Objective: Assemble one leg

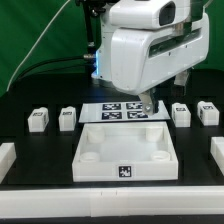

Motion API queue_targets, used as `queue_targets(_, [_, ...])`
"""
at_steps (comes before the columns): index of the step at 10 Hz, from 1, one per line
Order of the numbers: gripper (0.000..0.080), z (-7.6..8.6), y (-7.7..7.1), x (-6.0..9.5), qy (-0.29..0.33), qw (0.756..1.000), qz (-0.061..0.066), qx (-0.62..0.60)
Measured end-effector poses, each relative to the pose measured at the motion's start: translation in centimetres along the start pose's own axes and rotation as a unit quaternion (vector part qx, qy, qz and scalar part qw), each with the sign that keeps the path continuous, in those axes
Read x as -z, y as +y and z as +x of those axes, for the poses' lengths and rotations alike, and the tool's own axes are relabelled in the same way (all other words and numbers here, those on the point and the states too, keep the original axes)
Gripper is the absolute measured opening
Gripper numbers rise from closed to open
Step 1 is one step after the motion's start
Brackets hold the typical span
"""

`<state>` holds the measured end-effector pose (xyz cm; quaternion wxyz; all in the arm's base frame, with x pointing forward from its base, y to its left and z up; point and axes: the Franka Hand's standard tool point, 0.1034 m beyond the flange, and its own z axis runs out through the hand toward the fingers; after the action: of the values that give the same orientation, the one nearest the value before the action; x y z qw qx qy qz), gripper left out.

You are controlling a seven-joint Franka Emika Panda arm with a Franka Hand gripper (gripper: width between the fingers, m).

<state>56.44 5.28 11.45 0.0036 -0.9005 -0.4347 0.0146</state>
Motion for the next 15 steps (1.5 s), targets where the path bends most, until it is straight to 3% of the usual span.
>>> queue_targets(9, [0.065,-0.1,0.0,-0.1,0.0,1.0,0.001,0.001])
queue_targets(11, [0.065,-2.0,-1.0,-1.3,0.003,0.999,-0.002,0.04])
queue_targets(13, [0.065,-5.0,-2.2,-3.5,0.009,0.993,-0.006,0.116])
queue_targets(15, [0.065,-7.2,-2.5,-4.7,0.002,0.988,0.005,0.157])
